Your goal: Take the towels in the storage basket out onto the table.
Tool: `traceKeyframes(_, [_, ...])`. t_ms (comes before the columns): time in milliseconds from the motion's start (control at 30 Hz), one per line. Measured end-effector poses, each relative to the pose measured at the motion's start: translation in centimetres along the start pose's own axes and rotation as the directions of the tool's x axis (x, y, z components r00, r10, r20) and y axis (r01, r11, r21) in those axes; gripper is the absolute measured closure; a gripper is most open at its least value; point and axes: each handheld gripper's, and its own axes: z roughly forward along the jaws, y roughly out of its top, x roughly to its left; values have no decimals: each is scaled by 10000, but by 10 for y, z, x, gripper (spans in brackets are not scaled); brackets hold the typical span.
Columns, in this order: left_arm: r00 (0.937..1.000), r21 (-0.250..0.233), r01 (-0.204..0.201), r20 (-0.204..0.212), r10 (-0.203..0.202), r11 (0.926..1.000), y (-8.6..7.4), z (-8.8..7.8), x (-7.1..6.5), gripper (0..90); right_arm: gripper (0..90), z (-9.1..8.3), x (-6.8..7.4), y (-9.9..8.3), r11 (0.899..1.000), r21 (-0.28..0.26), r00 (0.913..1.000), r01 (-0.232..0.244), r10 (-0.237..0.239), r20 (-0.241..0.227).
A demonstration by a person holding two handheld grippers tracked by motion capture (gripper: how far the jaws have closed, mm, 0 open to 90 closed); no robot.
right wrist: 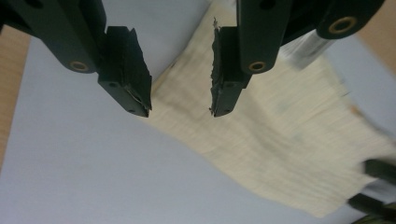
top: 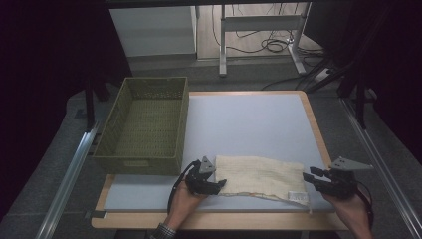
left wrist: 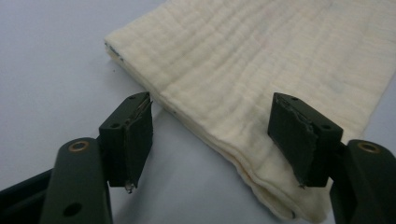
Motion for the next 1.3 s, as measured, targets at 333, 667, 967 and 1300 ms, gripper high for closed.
traceKeyframes(333, [9999, 44, 47, -100, -47, 10000, 0, 1, 0, 295, 569, 56, -20, 12, 9977, 668, 9970, -115, 64, 768])
traceKeyframes(667, [9999, 21, 8, -151, -7, 10000, 0, 0, -1, 269, 869, 60, -13, 5, 9910, 1335, 9980, 140, -221, 599])
traceKeyframes(967, [9992, -754, 250, -280, -272, 9968, 9, 0, 6, 277, 869, 74, -30, 31, 9901, 1248, 9907, 646, -787, 1113])
traceKeyframes(1300, [9929, -1203, 957, -588, -1033, 9881, 39, 9, 27, 307, 863, 99, -58, 46, 9911, 1329, 9919, 126, -292, 1240])
